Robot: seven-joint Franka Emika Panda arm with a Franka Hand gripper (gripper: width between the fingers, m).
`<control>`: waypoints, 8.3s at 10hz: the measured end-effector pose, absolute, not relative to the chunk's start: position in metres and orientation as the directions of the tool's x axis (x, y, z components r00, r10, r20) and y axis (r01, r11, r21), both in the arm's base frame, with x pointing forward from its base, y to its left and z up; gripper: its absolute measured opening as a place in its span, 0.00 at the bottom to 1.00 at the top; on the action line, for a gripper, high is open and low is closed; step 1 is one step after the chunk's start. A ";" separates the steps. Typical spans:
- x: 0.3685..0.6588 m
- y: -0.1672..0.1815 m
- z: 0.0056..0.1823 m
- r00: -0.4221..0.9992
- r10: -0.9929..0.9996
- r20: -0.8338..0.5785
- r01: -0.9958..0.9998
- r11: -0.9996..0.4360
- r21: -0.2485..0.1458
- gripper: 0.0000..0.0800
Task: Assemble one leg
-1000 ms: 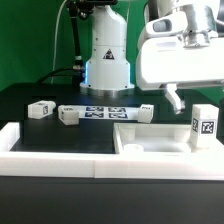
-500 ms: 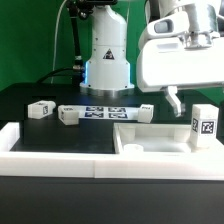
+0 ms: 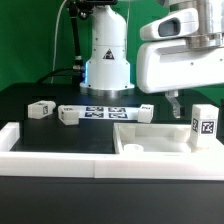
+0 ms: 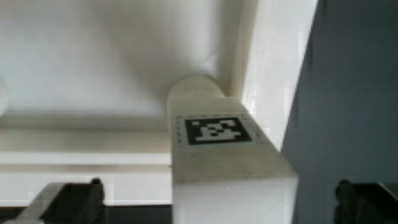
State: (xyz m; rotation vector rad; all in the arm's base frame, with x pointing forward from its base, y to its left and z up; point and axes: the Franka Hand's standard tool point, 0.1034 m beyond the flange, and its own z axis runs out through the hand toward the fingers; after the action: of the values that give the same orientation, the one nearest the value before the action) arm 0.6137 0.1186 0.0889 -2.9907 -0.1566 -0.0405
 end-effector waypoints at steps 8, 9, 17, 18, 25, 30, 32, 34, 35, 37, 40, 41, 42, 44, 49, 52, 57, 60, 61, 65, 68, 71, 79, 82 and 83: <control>0.614 0.119 0.089 0.996 0.082 -0.021 0.078 -0.985 -0.154 0.37; 0.613 0.118 0.088 0.997 0.075 -0.023 0.070 -0.986 -0.154 0.37; 0.618 0.121 0.087 0.777 -0.623 -0.089 -0.629 -0.766 -0.130 0.37; 0.619 0.120 0.087 0.699 -0.708 -0.097 -0.714 -0.689 -0.124 0.37; 0.618 0.120 0.087 0.809 -0.583 -0.077 -0.588 -0.798 -0.131 0.72; 0.617 0.118 0.084 0.999 -0.035 -0.007 -0.036 -0.995 -0.096 0.81; 0.620 0.117 0.084 0.988 0.156 -0.002 0.156 -0.986 -0.059 0.81; 0.621 0.118 0.082 0.951 0.309 0.005 0.309 -0.951 -0.026 0.81; 0.621 0.118 0.082 0.927 0.376 0.008 0.376 -0.926 -0.025 0.81; 0.621 0.117 0.081 0.899 0.437 0.009 0.437 -0.899 -0.026 0.81; 0.621 0.117 0.081 0.910 0.414 0.009 0.414 -0.910 -0.028 0.44; 0.621 0.117 0.081 0.910 0.415 0.009 0.415 -0.910 -0.028 0.36; 0.621 0.117 0.081 0.920 0.392 0.010 0.392 -0.920 -0.031 0.36; 0.622 0.119 0.081 0.981 0.195 0.018 0.195 -0.980 -0.043 0.36; 0.623 0.118 0.079 0.955 -0.296 0.033 -0.293 -0.954 -0.070 0.36; 0.621 0.119 0.079 0.718 -0.696 0.016 -0.692 -0.716 -0.089 0.36; 0.622 0.118 0.078 0.665 -0.746 -0.008 -0.743 -0.661 -0.103 0.66; 0.623 0.119 0.078 0.820 -0.572 0.014 -0.568 -0.817 -0.099 0.80; 0.622 0.121 0.078 0.872 -0.489 0.023 -0.485 -0.869 -0.096 0.81; 0.634 0.126 0.083 0.998 -0.067 0.019 -0.066 -0.997 -0.026 0.81; 0.636 0.123 0.080 0.973 0.223 0.055 0.223 -0.975 0.000 0.81; 0.634 0.120 0.077 0.930 0.365 0.049 0.364 -0.931 0.011 0.81; 0.634 0.115 0.075 0.982 0.182 0.052 0.184 -0.983 -0.023 0.36; 0.634 0.112 0.073 0.991 -0.126 0.048 -0.123 -0.990 -0.072 0.36; 0.634 0.111 0.073 0.974 -0.224 0.038 -0.220 -0.972 -0.086 0.36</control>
Offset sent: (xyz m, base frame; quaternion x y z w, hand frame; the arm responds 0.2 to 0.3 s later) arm 0.0000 0.0000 0.0000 0.0000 0.0000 0.0000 1.0000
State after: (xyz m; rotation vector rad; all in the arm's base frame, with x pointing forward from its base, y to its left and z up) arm 0.6336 0.1115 0.0732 -3.0402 0.3427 -0.0722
